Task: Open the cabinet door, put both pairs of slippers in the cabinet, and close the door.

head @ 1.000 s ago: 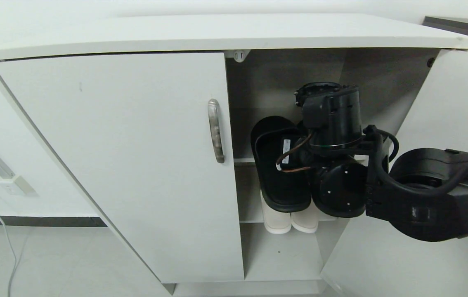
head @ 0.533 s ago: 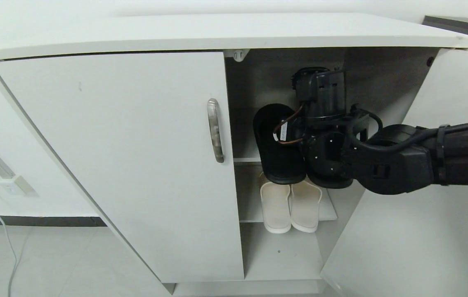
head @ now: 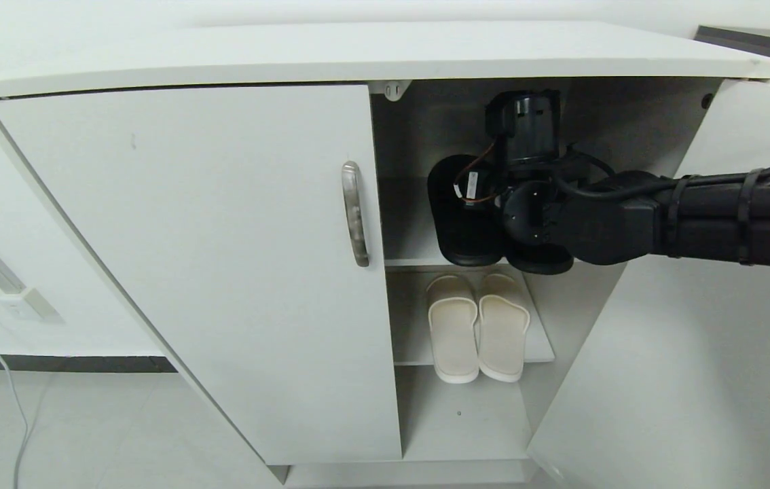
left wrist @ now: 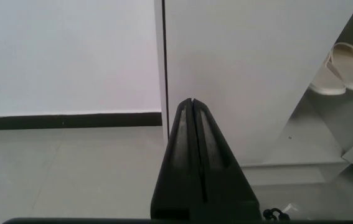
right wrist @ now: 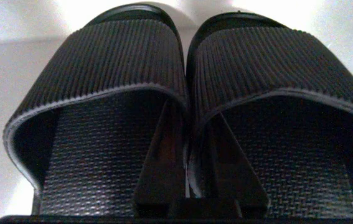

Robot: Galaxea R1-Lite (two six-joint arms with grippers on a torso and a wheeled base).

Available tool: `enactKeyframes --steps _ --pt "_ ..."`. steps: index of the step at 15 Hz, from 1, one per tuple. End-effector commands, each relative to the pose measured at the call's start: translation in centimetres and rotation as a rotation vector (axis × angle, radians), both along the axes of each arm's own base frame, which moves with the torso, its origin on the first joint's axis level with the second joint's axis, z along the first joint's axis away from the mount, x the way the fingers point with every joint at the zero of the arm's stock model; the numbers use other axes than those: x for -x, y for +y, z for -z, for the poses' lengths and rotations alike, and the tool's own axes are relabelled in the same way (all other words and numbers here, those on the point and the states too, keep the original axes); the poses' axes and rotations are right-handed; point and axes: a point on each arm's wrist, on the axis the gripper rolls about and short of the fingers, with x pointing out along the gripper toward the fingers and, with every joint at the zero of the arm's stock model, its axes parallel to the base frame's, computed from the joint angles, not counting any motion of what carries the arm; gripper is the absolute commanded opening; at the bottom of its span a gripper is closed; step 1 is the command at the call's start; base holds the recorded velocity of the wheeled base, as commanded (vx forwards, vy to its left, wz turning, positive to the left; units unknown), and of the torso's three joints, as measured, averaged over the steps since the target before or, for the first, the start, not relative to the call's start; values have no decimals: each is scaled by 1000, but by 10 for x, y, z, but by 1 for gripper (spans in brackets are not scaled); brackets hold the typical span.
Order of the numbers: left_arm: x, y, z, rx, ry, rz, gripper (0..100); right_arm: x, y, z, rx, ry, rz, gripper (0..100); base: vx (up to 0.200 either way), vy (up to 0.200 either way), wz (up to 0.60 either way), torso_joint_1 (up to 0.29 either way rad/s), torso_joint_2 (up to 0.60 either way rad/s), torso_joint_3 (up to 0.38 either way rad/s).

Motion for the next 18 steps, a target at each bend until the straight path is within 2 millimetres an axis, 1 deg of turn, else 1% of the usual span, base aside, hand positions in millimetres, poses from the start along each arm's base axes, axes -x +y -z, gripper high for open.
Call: enactKeyframes --steps 1,2,5,6,8,10,14,15,18 --pt "0 0 0 0 1 -1 0 -4 1 4 3 4 2 0 0 0 0 0 0 0" --pt "0 0 0 0 1 -1 0 -10 1 10 8 14 5 0 0 0 0 0 0 0" --pt "0 0 0 0 1 -1 0 -13 3 16 16 24 7 0 0 0 0 0 0 0" --pt "0 0 0 0 1 -1 0 -14 3 16 17 25 7 100 0 0 0 0 0 0" --pt "0 0 0 0 1 -1 0 -13 4 16 19 27 5 100 0 0 0 0 0 0" --pt "0 0 0 0 1 -1 0 -6 2 11 17 27 -2 100 0 0 0 0 0 0" --pt "0 0 0 0 1 -1 0 26 2 3 26 39 -48 100 0 0 0 0 0 0" --pt "0 0 0 0 1 -1 0 31 1 1 25 42 -50 100 0 0 0 0 0 0" --pt "0 0 0 0 1 -1 0 68 -8 -6 29 53 -94 100 0 0 0 0 0 0"
